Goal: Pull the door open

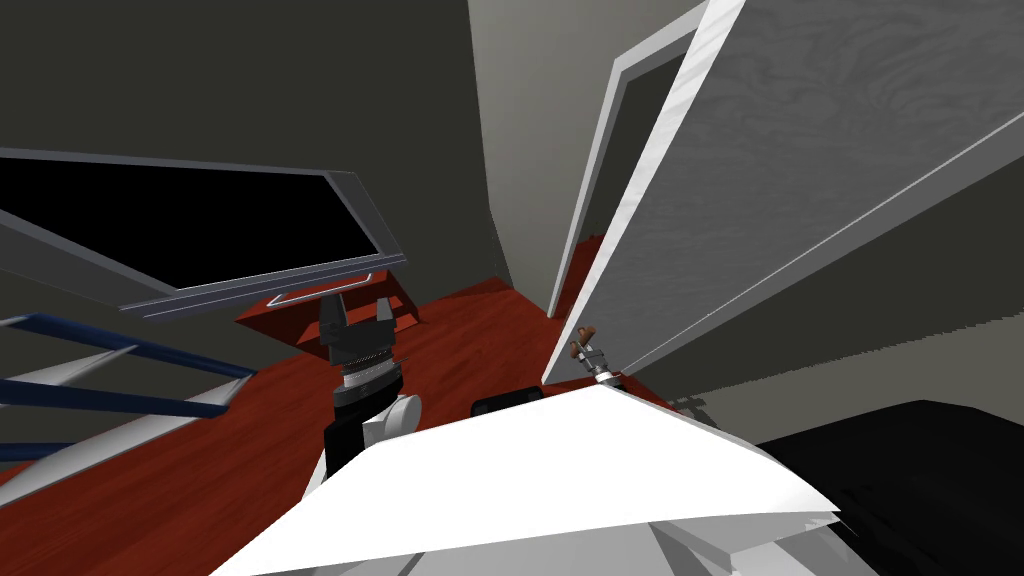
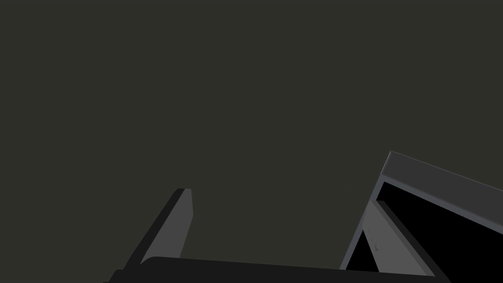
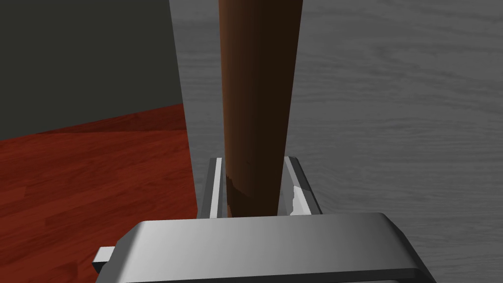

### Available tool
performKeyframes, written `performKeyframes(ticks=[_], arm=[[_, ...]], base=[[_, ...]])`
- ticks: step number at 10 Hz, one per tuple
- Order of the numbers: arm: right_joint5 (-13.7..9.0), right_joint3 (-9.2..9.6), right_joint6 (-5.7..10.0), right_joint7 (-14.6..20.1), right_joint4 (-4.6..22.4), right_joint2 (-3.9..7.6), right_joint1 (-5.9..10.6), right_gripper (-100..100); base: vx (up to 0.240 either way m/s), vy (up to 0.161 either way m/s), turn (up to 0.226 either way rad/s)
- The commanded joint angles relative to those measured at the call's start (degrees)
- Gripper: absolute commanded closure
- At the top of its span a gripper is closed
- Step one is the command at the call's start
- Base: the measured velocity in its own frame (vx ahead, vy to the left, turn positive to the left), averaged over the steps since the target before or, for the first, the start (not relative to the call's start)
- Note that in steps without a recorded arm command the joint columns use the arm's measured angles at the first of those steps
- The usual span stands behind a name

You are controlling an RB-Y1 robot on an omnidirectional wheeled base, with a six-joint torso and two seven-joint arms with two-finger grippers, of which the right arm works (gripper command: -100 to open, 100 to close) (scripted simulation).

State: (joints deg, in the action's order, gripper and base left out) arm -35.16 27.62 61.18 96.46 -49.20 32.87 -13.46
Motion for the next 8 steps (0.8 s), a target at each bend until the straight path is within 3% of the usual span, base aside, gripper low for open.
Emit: performKeyframes(ticks=[1, 2, 8], arm=[[0.12, 0.23, -0.07, 0.0, -0.08, -0.13, -0.04, 100], [0.28, 0.6, 1.11, 0.63, 0.5, 0.43, -0.34, 100], [0.28, 0.6, 1.11, 0.63, 0.5, 0.43, -0.34, 100]], base=[[-0.002, 0.006, 0.017], [-0.005, 0.015, 0.042], [-0.001, 0.003, 0.008]])
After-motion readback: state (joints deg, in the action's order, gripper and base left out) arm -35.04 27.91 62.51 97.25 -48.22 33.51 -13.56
